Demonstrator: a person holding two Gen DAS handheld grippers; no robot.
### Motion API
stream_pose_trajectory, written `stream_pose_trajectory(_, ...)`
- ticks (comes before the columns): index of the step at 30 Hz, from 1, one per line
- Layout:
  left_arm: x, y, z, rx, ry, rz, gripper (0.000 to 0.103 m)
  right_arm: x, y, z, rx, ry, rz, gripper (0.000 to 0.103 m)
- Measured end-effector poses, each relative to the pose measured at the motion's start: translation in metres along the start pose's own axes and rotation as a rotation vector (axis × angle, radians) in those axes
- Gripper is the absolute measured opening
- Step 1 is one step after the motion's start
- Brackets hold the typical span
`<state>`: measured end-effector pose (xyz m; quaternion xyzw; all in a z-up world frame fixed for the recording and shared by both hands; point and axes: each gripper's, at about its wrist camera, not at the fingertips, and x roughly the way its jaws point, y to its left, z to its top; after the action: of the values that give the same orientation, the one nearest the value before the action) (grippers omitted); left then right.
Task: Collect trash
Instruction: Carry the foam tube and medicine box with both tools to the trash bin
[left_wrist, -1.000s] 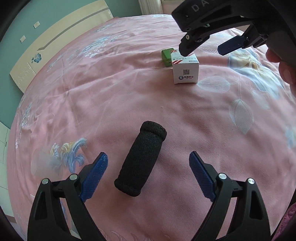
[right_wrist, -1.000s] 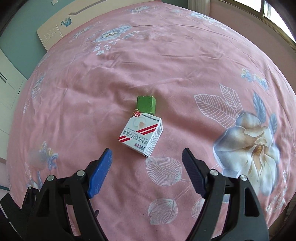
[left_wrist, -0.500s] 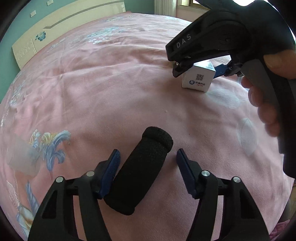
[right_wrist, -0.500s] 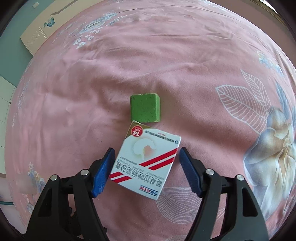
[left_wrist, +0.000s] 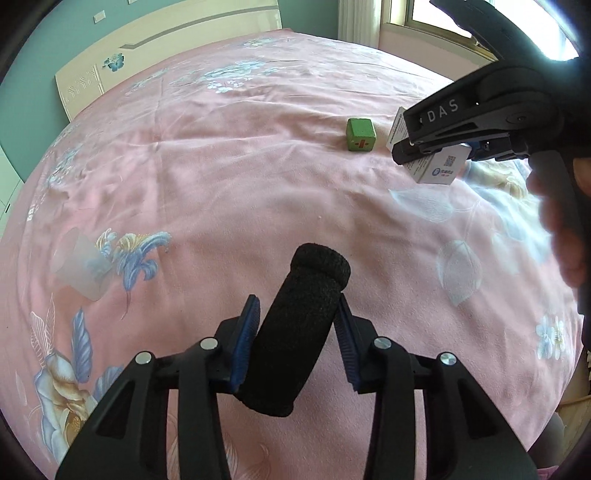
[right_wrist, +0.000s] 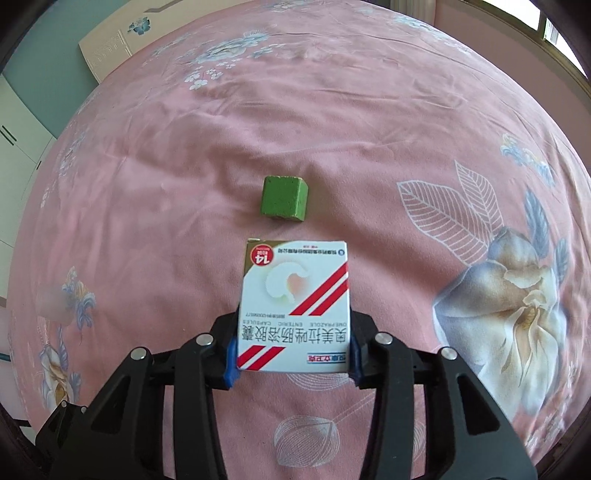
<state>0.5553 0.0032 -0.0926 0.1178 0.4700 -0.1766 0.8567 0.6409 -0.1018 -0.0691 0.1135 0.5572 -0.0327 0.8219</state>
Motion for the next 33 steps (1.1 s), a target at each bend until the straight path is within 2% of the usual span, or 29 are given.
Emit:
stream_pose_trajectory(9, -0.091, -0.022, 0.005, -0.027, -0.079, 0.062, 0.043, -0.102, -0.008, -0.023, -0.085, -0.106, 0.043, 0.044)
stream_pose_trajectory(18, -0.208, -0.057, 0.006, -0.017, -0.210, 0.134, 0.043, -0.232, -0.015, -0.058, -0.201, -0.241, 0.079, 0.044)
stream_pose_trajectory(23, -0.277, -0.073, 0.003, -0.021, -0.296, 0.163, 0.043, -0.308, -0.014, -0.087, -0.266, -0.329, 0.108, 0.044)
stream_pose_trajectory(26, -0.309, -0.082, -0.001, -0.016, -0.318, 0.193, 0.043, -0.348, -0.012, -0.108, -0.312, -0.378, 0.117, 0.044)
stream_pose_trajectory(33, -0.370, -0.099, -0.025, -0.011, -0.366, 0.247, 0.043, -0.414, -0.011, -0.160, -0.421, -0.444, 0.150, 0.044)
